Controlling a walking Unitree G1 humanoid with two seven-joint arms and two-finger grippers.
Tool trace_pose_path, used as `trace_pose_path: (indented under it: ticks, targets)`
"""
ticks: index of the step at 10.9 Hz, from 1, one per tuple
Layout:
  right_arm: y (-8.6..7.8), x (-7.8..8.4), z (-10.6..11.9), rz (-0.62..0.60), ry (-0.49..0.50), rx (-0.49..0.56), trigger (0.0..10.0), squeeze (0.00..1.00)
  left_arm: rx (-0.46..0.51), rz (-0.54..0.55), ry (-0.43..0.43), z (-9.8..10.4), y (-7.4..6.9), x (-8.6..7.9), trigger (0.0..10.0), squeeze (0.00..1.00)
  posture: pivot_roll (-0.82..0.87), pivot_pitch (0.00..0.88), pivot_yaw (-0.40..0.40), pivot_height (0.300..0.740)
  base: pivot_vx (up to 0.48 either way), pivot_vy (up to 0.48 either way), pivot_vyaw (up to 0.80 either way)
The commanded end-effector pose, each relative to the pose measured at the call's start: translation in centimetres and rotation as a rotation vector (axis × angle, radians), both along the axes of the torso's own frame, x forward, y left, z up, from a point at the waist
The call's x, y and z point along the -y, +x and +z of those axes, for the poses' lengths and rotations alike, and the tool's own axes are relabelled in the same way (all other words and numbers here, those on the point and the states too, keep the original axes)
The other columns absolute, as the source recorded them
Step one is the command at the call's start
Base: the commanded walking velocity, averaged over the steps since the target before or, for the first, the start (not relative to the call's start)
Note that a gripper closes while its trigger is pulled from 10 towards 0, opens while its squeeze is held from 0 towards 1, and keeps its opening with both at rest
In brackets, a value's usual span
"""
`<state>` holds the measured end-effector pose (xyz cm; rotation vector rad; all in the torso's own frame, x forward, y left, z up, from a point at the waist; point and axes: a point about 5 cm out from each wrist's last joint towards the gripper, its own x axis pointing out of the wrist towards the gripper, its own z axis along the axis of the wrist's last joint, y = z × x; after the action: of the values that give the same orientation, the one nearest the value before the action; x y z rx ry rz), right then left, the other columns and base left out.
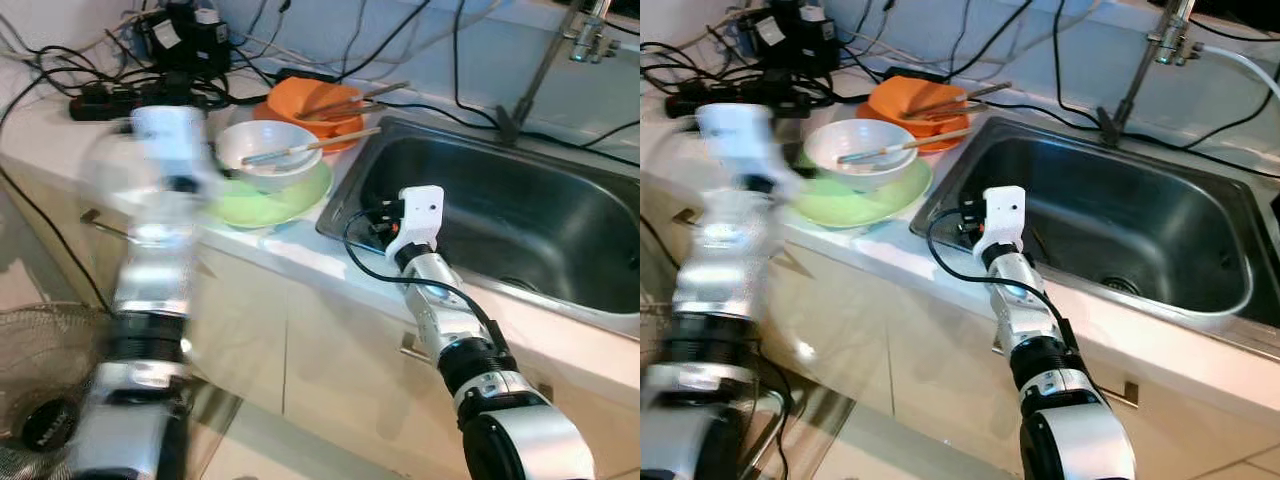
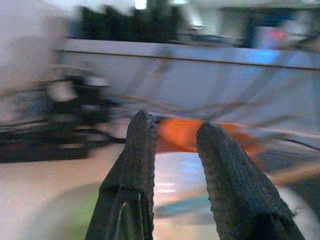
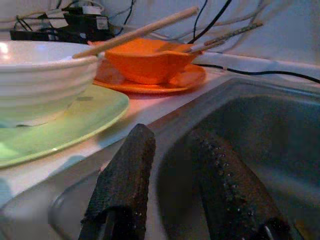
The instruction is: Kitchen organization
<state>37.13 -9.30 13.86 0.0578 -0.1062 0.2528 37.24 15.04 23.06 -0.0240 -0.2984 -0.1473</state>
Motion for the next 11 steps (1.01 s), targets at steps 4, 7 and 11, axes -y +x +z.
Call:
trace_pose_path:
  ticks: [4, 7, 11]
  targets:
    - [0.2, 0.8, 0.3, -0.026, 0.001, 0.006, 10.0, 0.0, -0.086, -0.133, -0.055, -2.3, -0.5, 3.3, 10.0, 0.0, 0.23, 0.012, -0.075, 0.74, 0.0, 0.0, 0.0]
    - [0.2, 0.8, 0.3, -0.031, 0.003, 0.007, 10.0, 0.0, -0.144, -0.131, -0.036, -3.9, -0.5, 3.0, 10.0, 0.0, 0.23, 0.015, -0.074, 0.74, 0.0, 0.0, 0.0]
    - [0.3, 0.8, 0.4, -0.028, 0.002, 0.006, 10.0, 0.0, -0.163, -0.054, -0.033, -4.5, -0.7, 1.2, 10.0, 0.0, 0.23, 0.016, -0.077, 0.74, 0.0, 0.0, 0.0]
